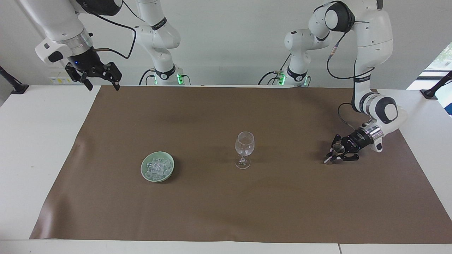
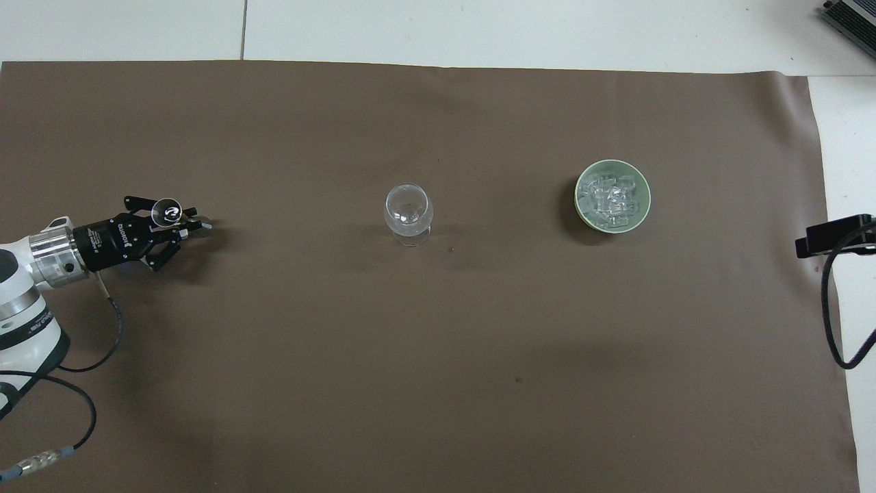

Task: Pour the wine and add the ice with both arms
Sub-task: 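Close the left gripper around the small silver cup, then lift the silver cup with the left gripper and carry it over the glass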

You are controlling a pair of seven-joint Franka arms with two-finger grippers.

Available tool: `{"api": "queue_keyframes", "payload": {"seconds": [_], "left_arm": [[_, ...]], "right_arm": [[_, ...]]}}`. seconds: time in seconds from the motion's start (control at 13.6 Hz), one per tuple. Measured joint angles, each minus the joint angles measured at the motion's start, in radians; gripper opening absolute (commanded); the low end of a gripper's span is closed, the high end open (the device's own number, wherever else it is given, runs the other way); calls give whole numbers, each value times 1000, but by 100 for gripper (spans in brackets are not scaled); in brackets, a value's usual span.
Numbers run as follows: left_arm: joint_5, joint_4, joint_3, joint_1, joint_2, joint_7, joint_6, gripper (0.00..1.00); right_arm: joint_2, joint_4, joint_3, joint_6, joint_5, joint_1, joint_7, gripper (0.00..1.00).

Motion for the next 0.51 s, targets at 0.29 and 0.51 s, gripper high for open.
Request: {"api": "queue_keyframes", "payload": {"seconds": [0.29,0.51], "left_arm": [[0,1,0,0,0,-3,0,0],[0,5,1,0,-1,-17,0,0]], "right_arm": [[0,0,0,0,0,0,0,100],[0,0,0,0,0,0,0,100]]}}
